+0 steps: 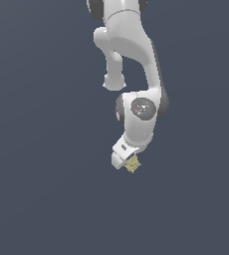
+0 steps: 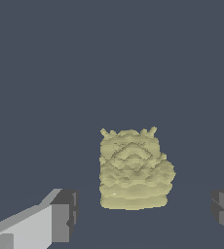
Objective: Pick up the object and move it to a goal position.
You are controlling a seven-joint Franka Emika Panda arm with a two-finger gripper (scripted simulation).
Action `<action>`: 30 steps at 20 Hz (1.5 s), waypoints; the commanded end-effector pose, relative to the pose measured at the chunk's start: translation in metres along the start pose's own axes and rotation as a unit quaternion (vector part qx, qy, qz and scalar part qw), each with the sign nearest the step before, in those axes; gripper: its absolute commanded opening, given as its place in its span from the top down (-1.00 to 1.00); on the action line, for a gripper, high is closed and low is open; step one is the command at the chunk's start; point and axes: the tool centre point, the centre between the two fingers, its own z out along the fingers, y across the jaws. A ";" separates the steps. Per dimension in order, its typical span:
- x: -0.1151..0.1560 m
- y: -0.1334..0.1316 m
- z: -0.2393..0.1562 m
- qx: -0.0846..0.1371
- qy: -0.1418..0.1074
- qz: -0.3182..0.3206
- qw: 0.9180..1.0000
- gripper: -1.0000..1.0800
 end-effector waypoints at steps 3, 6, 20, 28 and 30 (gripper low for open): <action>0.003 -0.001 0.004 0.001 0.002 -0.017 1.000 -0.92; 0.003 -0.001 0.004 0.001 0.001 -0.016 1.000 -0.92; 0.003 -0.001 0.054 0.001 0.002 -0.019 1.000 -0.92; 0.004 -0.001 0.054 0.001 0.002 -0.019 1.000 1.00; 0.004 -0.001 0.054 0.001 0.002 -0.019 1.000 1.00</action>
